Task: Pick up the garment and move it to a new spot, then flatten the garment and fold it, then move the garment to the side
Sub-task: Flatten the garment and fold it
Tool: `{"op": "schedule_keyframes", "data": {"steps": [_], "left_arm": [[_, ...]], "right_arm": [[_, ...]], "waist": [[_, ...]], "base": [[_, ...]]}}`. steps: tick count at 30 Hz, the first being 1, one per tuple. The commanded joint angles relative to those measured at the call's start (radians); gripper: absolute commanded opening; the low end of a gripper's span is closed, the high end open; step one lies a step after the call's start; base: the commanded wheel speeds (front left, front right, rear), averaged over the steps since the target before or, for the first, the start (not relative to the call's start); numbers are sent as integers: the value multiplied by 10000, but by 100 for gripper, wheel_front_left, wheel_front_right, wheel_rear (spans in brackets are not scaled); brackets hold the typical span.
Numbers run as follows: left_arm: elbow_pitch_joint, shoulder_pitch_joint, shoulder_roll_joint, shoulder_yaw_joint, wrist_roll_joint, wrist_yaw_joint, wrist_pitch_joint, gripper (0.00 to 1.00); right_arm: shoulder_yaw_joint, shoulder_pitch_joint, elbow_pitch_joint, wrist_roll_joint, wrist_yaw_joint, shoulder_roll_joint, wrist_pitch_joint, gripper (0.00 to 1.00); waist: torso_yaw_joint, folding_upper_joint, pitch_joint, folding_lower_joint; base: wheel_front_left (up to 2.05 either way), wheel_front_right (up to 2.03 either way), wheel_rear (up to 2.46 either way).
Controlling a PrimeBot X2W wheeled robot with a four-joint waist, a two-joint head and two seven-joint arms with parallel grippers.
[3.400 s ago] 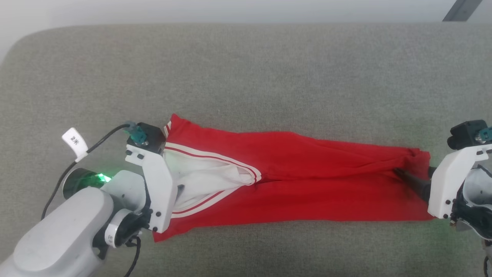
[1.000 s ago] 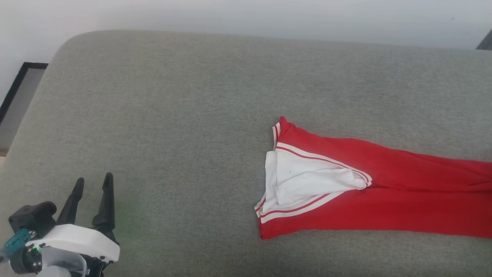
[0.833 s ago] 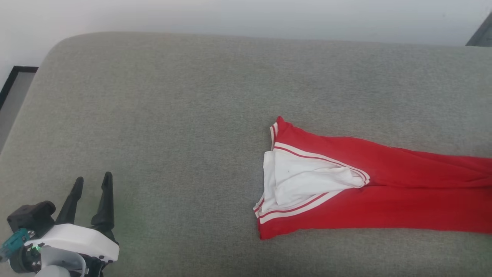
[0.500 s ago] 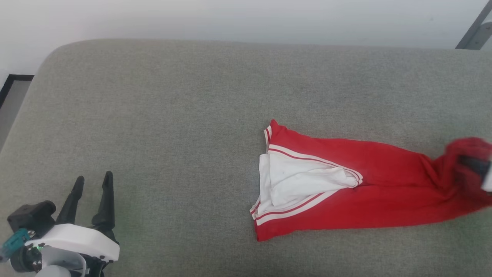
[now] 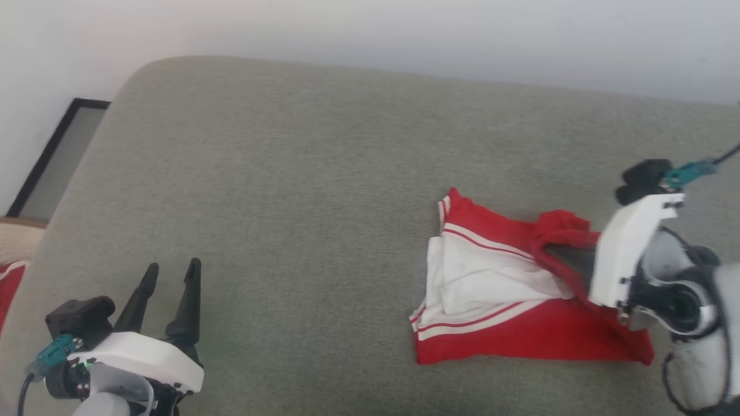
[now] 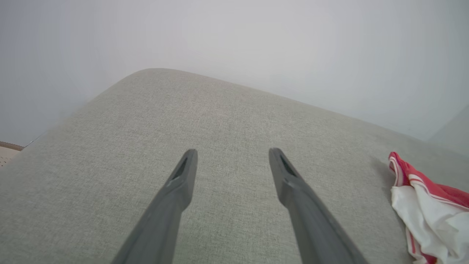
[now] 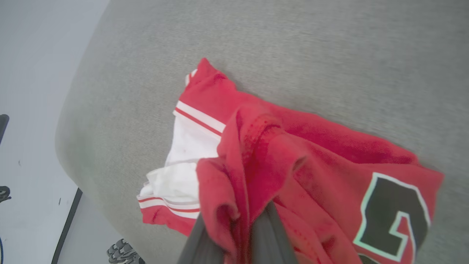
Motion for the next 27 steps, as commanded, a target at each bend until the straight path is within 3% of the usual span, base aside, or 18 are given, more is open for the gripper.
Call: {"op": "schedule_keyframes", "data": {"steps": [1, 7, 8, 9, 10, 11, 16, 27], "left_arm": [[27, -149, -16, 12, 67, -38, 9, 100], [254, -379, -167, -182, 99, -167, 18, 100], [296, -398, -183, -195, 105, -176, 11, 100], [336, -404, -196, -215, 111, -184, 4, 100], [371, -403, -207, -228, 106, -189, -4, 100], [400, -415, -214, -230, 98, -210, -15, 100], [484, -359, -206, -102, -8, -278, -88, 100], [503, -98, -32, 199, 48, -319, -167, 100]], "right_arm": [[40, -100, -3, -82, -5, 67, -34, 0], [570, -410, 564, -283, -5, 509, -333, 0], [607, -468, 654, -302, -5, 565, -405, 7], [715, -501, 743, -309, -5, 578, -440, 18], [801, -526, 837, -305, -5, 575, -497, 38], [852, -559, 888, -232, -5, 619, -555, 100], [1123, -708, 790, -38, -5, 539, -683, 100], [868, -460, -49, 105, -5, -379, -1511, 100]], "waist": [[164, 0, -24, 0], [531, 0, -74, 0], [560, 0, -86, 0], [586, 0, -98, 0], [599, 0, -109, 0], [599, 0, -118, 0], [411, 0, -169, 0], [-657, 0, -415, 0]], "base": [[0, 0, 0], [0, 0, 0], [0, 0, 0], [0, 0, 0], [0, 0, 0], [0, 0, 0], [0, 0, 0], [0, 0, 0]]}}
